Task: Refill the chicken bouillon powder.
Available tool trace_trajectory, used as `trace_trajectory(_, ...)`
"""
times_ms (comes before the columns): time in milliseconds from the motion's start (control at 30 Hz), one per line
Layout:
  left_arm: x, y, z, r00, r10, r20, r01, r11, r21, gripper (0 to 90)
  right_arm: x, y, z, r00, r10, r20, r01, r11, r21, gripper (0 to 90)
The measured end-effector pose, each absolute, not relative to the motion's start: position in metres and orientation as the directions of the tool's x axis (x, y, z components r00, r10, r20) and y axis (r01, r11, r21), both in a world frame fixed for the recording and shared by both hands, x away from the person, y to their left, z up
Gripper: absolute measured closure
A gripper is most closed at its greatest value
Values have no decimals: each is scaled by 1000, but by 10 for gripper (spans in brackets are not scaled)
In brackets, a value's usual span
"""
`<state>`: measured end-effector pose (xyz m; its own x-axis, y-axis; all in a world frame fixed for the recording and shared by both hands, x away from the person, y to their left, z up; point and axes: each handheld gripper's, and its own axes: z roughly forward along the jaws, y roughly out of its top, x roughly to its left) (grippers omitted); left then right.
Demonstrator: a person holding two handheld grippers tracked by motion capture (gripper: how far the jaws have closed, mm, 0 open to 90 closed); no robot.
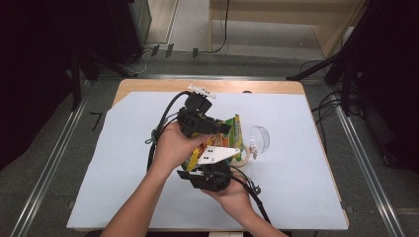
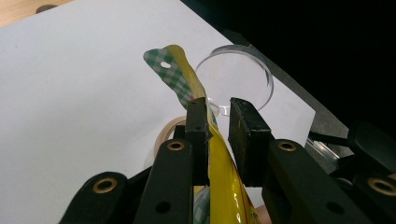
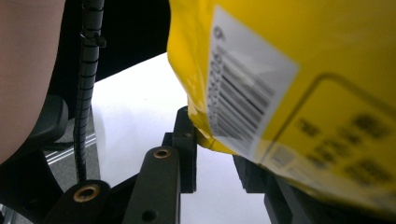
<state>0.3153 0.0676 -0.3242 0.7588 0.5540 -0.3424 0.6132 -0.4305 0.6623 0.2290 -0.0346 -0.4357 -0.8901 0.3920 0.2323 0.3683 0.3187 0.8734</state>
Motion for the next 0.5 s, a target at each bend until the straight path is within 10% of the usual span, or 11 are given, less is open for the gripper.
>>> trace_trajectory(500,315,71,-324,758,552,-347,612,-418,672,781,229,-34,-435,-894,394,215,356,329,875,733)
